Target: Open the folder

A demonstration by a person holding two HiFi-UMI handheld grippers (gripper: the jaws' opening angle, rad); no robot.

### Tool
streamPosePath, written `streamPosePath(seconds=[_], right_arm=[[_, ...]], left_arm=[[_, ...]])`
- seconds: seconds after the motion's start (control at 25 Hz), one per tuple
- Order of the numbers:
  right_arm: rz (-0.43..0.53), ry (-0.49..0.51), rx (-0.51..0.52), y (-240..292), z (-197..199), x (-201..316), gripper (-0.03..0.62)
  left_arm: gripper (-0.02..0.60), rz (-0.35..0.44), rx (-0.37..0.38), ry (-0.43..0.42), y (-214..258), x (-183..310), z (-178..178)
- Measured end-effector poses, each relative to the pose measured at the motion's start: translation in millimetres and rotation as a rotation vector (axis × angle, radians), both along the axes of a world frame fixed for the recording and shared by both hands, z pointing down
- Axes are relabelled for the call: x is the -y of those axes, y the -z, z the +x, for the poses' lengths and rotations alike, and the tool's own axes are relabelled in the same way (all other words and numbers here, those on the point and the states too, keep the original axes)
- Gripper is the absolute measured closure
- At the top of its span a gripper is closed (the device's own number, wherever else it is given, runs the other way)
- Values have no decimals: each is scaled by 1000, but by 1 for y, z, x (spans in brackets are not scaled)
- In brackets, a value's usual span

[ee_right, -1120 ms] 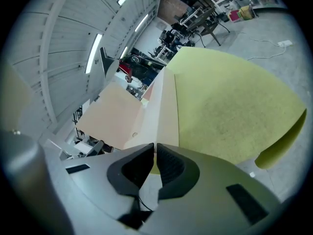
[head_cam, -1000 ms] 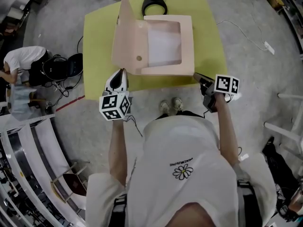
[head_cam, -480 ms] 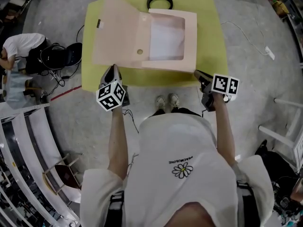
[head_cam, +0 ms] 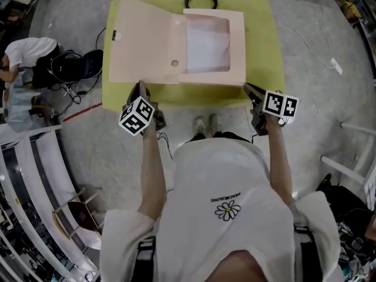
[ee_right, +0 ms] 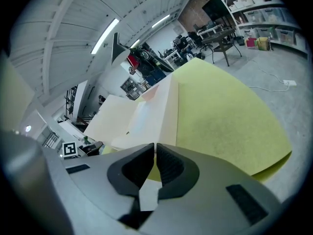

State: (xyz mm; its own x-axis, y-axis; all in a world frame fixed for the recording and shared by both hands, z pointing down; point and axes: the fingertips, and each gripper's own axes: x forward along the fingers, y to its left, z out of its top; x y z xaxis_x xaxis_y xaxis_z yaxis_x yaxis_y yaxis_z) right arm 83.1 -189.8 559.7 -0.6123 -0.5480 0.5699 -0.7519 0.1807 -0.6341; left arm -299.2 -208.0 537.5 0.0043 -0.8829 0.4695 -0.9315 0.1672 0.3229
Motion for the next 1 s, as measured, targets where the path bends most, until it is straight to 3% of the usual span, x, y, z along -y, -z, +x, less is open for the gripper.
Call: streamPosePath(seconds=[0.28,0.4,0.6,0.8,1.0], right_arm=[[43,8,-66,3,0,12,571],[46,1,-66,3,1,15,571],[48,-7,-61,4,-1,15,571],[47,-11,-58,4,-1,16,571],[49,-30,-36,6,1,16,571]], left_arm=[[566,-118,-139,105,-40,-18,-27],[563,-160,-153,131,-54,-18,-30],[555,-212,-99,123,-62,-19,-33],[542,-281,50,46,-63,-17,-30],[524,-338,78,34,-63,-16,-29]])
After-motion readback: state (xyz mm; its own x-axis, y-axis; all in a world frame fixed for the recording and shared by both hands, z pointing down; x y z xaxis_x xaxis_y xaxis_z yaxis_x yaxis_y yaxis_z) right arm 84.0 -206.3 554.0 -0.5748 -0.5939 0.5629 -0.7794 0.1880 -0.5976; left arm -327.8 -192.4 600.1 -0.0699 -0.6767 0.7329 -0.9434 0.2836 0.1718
